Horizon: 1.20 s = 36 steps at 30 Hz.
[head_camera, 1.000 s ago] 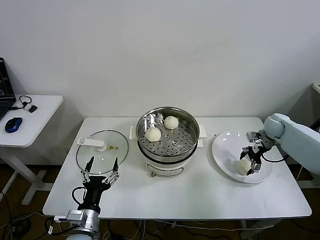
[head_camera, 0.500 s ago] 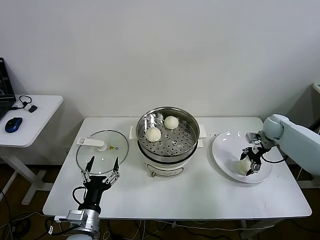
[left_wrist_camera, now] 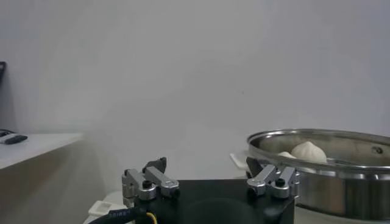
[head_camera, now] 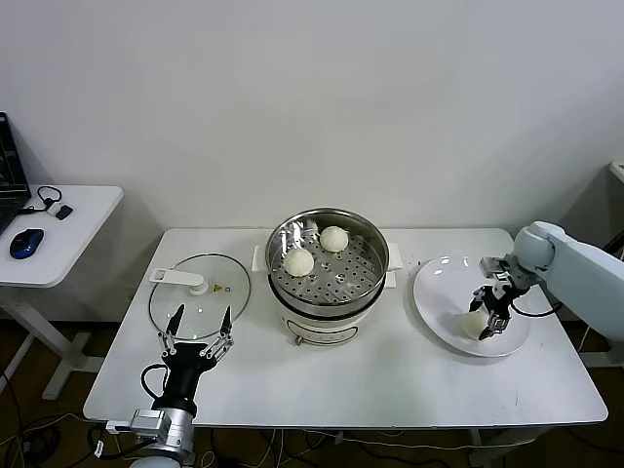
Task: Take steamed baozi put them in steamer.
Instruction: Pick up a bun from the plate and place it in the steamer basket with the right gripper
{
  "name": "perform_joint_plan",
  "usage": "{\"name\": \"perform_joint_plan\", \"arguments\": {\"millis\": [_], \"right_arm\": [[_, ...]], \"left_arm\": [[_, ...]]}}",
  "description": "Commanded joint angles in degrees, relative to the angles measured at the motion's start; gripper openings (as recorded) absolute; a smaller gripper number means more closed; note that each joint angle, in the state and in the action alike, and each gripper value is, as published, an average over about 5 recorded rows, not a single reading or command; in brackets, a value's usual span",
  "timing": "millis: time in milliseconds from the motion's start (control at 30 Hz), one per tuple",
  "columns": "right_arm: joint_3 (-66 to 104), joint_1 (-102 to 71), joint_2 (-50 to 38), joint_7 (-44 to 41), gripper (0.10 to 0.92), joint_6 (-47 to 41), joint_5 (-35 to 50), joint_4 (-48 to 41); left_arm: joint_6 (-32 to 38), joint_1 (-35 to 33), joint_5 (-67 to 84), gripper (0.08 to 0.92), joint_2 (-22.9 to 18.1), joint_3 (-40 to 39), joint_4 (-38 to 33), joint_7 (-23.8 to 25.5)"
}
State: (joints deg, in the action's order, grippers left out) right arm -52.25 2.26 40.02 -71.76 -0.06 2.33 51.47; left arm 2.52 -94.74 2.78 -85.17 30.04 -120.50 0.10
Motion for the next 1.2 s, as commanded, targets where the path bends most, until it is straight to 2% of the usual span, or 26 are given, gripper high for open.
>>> {"name": "perform_joint_plan", "arguments": {"millis": [33, 333, 567, 967, 1200], "right_arm": [[-3.42, 5.37, -1.36, -0.65, 0.675, 0.50, 2.64, 2.81], [-13.59, 21.90, -3.46, -4.27, 0.670, 5.59, 6.60, 10.90], [-22.41, 34.80, -1.58, -5.24, 0.676, 7.86, 10.76, 16.96], [-30.04, 48.85, 10.93, -5.78, 0.679, 10.56, 18.74, 21.56], [-27.97, 46.86, 19.26, -5.41, 0.679, 11.09, 17.72, 21.51]], "left_arm": [[-0.09, 0.11, 0.09, 0.823, 0.00, 0.08, -0.01, -0.03], [-0.39, 0.45, -0.31, 0.823, 0.02, -0.56, -0.08, -0.14], [-0.47, 0.32, -0.48, 0.823, 0.19, -0.57, -0.33, -0.10], [-0.51, 0.22, -0.39, 0.823, 0.16, -0.43, -0.91, -0.38], [-0.48, 0.28, -0.28, 0.823, 0.24, -0.30, -0.92, -0.67]]}}
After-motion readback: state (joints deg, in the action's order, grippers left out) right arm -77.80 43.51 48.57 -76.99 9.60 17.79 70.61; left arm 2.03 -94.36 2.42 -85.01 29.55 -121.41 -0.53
